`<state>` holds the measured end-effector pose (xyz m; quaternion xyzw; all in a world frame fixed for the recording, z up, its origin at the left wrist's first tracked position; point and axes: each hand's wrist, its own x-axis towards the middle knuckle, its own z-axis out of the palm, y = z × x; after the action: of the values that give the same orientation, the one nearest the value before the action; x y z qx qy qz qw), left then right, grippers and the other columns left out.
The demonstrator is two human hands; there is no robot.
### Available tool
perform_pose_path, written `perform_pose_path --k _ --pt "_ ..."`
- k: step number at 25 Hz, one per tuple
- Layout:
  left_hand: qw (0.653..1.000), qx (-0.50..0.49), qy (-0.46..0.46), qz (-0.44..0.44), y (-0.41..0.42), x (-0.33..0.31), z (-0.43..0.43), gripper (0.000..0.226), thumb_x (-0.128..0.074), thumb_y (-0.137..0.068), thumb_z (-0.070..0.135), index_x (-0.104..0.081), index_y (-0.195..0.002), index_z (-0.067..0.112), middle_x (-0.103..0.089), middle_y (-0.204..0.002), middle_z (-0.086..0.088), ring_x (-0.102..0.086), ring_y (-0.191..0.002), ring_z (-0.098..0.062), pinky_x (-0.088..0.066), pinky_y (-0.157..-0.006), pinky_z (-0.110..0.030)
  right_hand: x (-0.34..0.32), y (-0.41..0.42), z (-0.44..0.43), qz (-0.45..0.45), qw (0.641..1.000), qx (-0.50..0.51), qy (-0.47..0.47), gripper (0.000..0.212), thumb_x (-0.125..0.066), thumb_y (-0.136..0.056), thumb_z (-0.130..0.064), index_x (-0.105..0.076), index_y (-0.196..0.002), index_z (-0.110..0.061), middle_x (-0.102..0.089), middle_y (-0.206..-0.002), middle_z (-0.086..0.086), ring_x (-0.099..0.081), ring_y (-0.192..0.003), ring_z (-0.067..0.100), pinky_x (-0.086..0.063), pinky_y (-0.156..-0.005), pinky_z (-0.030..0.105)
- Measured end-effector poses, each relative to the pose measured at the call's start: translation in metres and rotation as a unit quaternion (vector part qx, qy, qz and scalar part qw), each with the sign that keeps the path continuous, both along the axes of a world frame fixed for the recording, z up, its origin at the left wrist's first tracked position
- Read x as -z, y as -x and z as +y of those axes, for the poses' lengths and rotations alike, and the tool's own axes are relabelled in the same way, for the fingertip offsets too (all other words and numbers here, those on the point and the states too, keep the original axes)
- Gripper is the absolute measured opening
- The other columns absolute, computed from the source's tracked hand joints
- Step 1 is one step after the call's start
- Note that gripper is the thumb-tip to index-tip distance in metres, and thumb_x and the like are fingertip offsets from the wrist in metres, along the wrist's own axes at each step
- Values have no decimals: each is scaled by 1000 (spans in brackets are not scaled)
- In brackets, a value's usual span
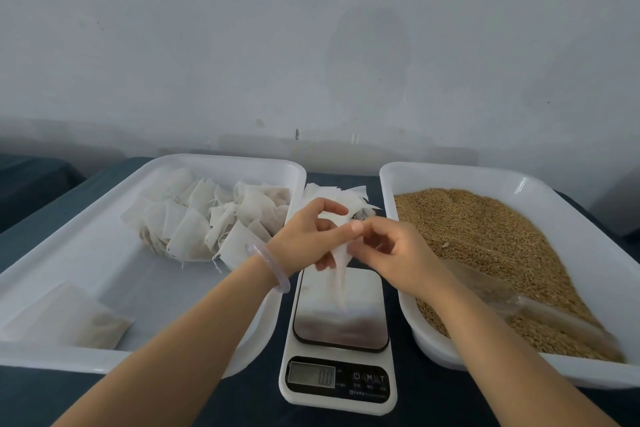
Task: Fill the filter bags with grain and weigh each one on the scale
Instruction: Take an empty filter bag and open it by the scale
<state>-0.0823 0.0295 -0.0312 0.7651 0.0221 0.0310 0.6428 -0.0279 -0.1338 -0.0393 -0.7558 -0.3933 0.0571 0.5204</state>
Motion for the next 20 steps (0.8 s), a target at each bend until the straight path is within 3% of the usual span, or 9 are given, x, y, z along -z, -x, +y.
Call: perform_pose_path --k 2,4,7,9,11,14,17,18,20 --pt "998 29 47 31 0 0 -2 67 -72 -68 51 -46 -123 23 -66 -95 -2 -65 -80 -14 -52 -64 -27 -1 -3 0 -8 997 71 -13 5 -66 -87 -19 -67 -86 -24 -66 -77 -9 -61 -72 6 -50 -66 26" --pt "997 51 18 46 -1 3 -3 62 -72 -66 47 -51 -121 24 -67 -105 -2 -66 -93 -16 -53 -76 -29 -1 -5 -1 3 993 119 -25 5 -64 -88 -20 -62 -84 -23 -64 -81 -7 -60 -76 9 -51 -68 26" --pt "997 46 -50 30 -2 6 -3 10 -63 -90 31 -65 -83 23 -66 -72 14 -59 -73 -8 -47 -66 -14 1 -6 -2 -17 988 152 -1 10 -66 -85 -20 -57 -81 -23 -60 -91 -9 -55 -74 2 -44 -65 11" --pt "994 27 -105 27 -2 8 -2 29 -52 -97 25 -64 -71 23 -60 -63 16 -53 -67 -6 -42 -65 -13 2 -4 -2 -14 990 136 16 11 -68 -83 -21 -57 -81 -20 -58 -97 -7 -54 -77 3 -45 -66 16" --pt "991 28 -132 20 -2 9 -3 32 -53 -96 26 -66 -67 23 -58 -65 10 -50 -65 -6 -43 -66 -17 1 -5 -3 -19 995 98 27 13 -69 -83 -23 -61 -82 -13 -61 -93 1 -56 -82 12 -46 -70 27" --pt "990 24 -138 1 -4 9 -4 52 -61 -91 18 -52 -41 29 -42 -42 18 -38 -42 1 -32 -47 -6 -3 -4 -4 20 997 61 -29 29 -63 -88 -33 -67 -74 -8 -67 -93 0 -61 -87 9 -46 -72 23" --pt "992 53 -117 15 -5 12 -3 39 -64 -89 14 -49 -54 23 -46 -45 18 -44 -43 2 -38 -47 -9 -8 -7 -3 175 982 41 -64 60 -31 -99 -42 -72 -73 -8 -72 -92 1 -64 -87 17 -50 -75 30" --pt "991 67 -110 20 -4 11 -2 34 -65 -88 15 -51 -58 20 -49 -48 18 -46 -46 2 -40 -49 -11 -9 -9 -3 198 977 40 -61 55 -35 -99 -36 -71 -66 -10 -70 -79 3 -61 -76 21 -49 -68 31" --pt "994 78 -75 24 -3 9 -1 24 -69 -84 14 -57 -65 21 -55 -56 16 -52 -52 -2 -44 -52 -16 -11 -11 -6 192 980 42 -42 37 -54 -81 -27 -57 -49 -9 -52 -56 7 -46 -59 21 -38 -57 31"
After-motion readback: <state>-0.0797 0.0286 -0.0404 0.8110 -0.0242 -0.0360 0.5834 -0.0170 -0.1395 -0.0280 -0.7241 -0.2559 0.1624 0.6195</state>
